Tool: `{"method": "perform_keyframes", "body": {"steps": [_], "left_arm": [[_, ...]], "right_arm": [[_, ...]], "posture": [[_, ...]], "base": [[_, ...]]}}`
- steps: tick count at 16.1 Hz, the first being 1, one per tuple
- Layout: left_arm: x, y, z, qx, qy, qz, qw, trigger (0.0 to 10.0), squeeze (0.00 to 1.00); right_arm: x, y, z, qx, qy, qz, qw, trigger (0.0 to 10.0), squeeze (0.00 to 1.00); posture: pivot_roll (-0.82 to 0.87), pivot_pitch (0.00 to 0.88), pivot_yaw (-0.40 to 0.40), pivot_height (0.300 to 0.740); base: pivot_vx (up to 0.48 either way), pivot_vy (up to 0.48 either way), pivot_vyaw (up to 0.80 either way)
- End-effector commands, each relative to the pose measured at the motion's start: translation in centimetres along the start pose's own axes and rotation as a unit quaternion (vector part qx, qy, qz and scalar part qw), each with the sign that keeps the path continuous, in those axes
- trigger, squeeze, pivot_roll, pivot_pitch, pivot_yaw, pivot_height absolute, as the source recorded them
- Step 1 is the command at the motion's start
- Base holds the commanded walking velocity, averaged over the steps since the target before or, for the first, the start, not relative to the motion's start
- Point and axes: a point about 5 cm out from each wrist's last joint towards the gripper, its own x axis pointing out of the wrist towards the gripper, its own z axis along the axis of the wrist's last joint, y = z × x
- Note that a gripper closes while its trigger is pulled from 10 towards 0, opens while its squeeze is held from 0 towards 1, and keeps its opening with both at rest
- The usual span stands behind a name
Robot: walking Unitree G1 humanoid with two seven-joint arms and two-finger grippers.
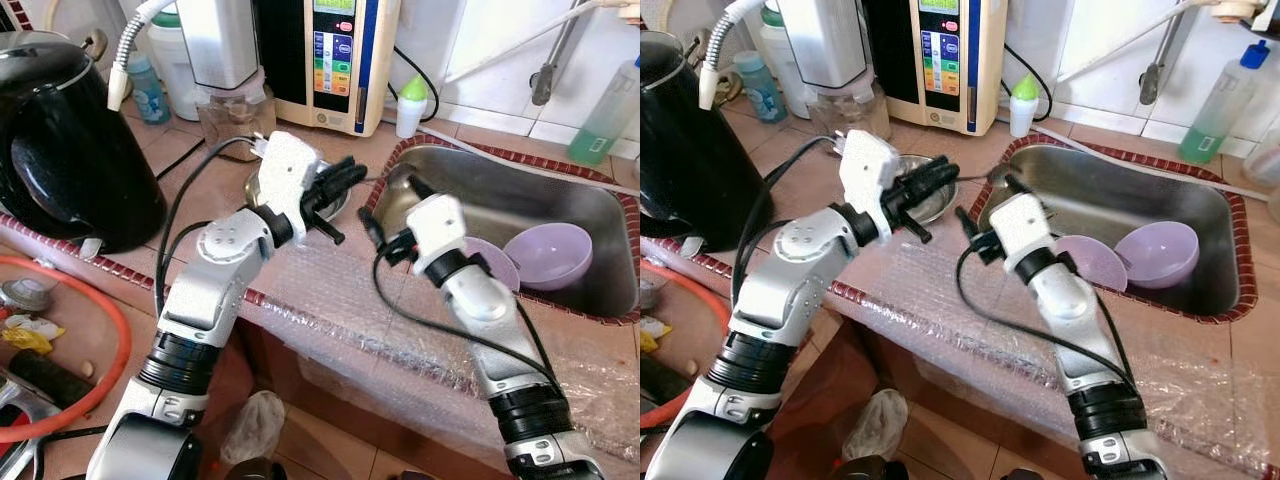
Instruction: Kitchen organization
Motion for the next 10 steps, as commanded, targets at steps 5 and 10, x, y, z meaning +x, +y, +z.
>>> {"method": "perform_keyframes", "body": {"steps": [5, 10], "left_arm": [[0.4, -1.7, 0.8, 0.010, -0.001, -0.046, 0.999, 0.0, 0.00], [0.0, -1.9, 0.4, 0.007, 0.013, -0.049, 0.999, 0.0, 0.00]], "right_arm": [[1.4, 0.2, -0.2, -0.037, -0.007, 0.011, 0.999, 0.0, 0.00], [1.7, 0.8, -0.9, -0.044, 0.000, 0.022, 0.999, 0.0, 0.00]], "posture": [[-0.02, 0.004, 0.073, 0.740], [-0.01, 0.010, 0.066, 0.740]], "base": [[0.000, 0.000, 0.00], [0.000, 0.000, 0.00]]}}
